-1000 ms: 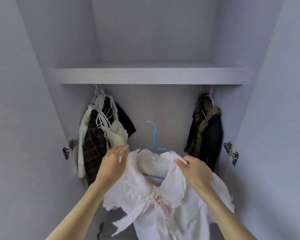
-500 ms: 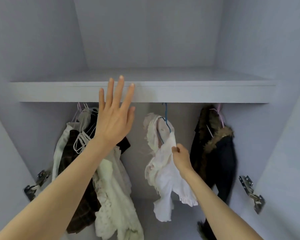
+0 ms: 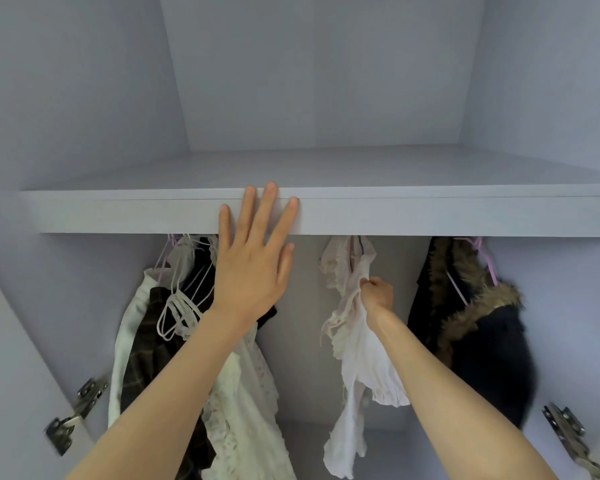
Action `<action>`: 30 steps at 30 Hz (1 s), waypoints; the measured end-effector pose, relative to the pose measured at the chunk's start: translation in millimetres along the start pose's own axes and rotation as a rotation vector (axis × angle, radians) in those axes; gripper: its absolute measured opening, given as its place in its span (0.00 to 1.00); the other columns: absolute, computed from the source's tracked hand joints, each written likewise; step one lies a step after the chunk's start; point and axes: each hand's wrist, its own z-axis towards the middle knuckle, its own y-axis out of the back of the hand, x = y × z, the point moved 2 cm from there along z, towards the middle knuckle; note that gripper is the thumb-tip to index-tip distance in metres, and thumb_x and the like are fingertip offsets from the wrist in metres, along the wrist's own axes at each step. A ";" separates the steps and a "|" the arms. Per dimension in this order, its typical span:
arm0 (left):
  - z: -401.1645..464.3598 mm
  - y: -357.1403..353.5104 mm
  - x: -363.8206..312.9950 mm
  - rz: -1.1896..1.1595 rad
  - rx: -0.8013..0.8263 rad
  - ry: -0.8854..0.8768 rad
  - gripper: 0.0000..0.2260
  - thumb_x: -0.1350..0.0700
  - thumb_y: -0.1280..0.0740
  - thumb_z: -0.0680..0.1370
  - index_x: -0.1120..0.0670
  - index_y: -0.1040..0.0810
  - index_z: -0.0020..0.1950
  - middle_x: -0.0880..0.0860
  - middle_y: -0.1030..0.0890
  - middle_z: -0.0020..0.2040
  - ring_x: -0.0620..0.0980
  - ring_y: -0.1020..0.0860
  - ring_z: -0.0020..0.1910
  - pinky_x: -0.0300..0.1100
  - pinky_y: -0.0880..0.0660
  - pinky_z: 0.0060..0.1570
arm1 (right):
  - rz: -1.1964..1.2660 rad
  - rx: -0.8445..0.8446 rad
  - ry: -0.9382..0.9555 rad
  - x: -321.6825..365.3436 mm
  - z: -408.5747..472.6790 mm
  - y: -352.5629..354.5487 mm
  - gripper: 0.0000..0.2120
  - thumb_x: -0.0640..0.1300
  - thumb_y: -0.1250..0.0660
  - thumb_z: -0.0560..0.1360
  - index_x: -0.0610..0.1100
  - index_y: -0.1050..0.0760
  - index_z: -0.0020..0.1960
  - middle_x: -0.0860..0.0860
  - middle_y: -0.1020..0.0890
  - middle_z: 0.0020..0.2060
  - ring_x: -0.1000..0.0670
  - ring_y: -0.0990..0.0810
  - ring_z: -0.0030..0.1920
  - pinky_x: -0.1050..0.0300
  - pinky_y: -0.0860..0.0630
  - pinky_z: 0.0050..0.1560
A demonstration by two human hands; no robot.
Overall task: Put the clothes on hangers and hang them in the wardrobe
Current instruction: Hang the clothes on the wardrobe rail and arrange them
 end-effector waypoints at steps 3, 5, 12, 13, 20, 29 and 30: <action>0.1 -2.1 -0.2 0.011 -0.015 0.004 0.25 0.52 0.44 0.80 0.52 0.48 0.76 0.55 0.52 0.76 0.58 0.52 0.75 0.63 0.50 0.70 | -0.001 -0.013 -0.010 -9.5 3.4 1.7 0.17 0.34 0.44 0.77 0.43 0.40 0.30 0.49 0.35 0.28 0.52 0.36 0.30 0.59 0.40 0.30; 0.4 -2.3 -0.6 0.014 -0.016 0.004 0.25 0.51 0.44 0.80 0.52 0.48 0.76 0.55 0.51 0.76 0.58 0.51 0.75 0.63 0.50 0.70 | -0.013 -0.034 -0.004 -11.2 4.9 4.8 0.17 0.34 0.44 0.77 0.43 0.39 0.30 0.49 0.34 0.28 0.52 0.36 0.29 0.59 0.39 0.30; 1.2 -0.9 -3.6 0.029 0.005 0.021 0.26 0.51 0.44 0.80 0.52 0.48 0.76 0.57 0.49 0.76 0.59 0.51 0.75 0.63 0.50 0.70 | -0.057 -0.095 -0.002 -11.8 6.9 30.6 0.14 0.37 0.44 0.79 0.41 0.34 0.34 0.48 0.31 0.32 0.51 0.33 0.31 0.59 0.37 0.31; 1.2 -0.5 -4.0 0.033 0.007 0.024 0.26 0.51 0.44 0.80 0.52 0.48 0.76 0.57 0.49 0.76 0.59 0.51 0.75 0.63 0.50 0.70 | -0.066 -0.097 0.007 -10.5 5.2 33.4 0.12 0.38 0.45 0.79 0.39 0.32 0.37 0.48 0.30 0.33 0.50 0.31 0.33 0.58 0.35 0.33; -0.3 3.9 -3.3 0.048 0.075 0.033 0.27 0.52 0.44 0.79 0.52 0.50 0.76 0.57 0.50 0.76 0.58 0.52 0.75 0.63 0.50 0.70 | -0.264 -0.022 0.059 -1.2 -5.9 48.1 0.12 0.38 0.45 0.80 0.33 0.28 0.58 0.38 0.23 0.55 0.39 0.25 0.57 0.50 0.29 0.53; -98.0 1.0 -12.2 -0.055 0.285 0.241 0.25 0.50 0.47 0.79 0.49 0.47 0.75 0.57 0.47 0.76 0.56 0.52 0.75 0.58 0.51 0.71 | -0.847 -0.002 0.752 -24.8 -60.9 54.3 0.19 0.44 0.37 0.76 0.37 0.29 0.64 0.39 0.23 0.58 0.37 0.24 0.57 0.41 0.29 0.57; -126.3 -1.1 -13.3 -0.054 0.343 0.290 0.25 0.49 0.47 0.79 0.48 0.47 0.75 0.57 0.46 0.76 0.56 0.52 0.75 0.58 0.51 0.71 | -0.864 0.054 0.810 -32.5 -71.6 48.4 0.20 0.47 0.39 0.75 0.36 0.28 0.63 0.40 0.22 0.58 0.37 0.23 0.56 0.39 0.28 0.57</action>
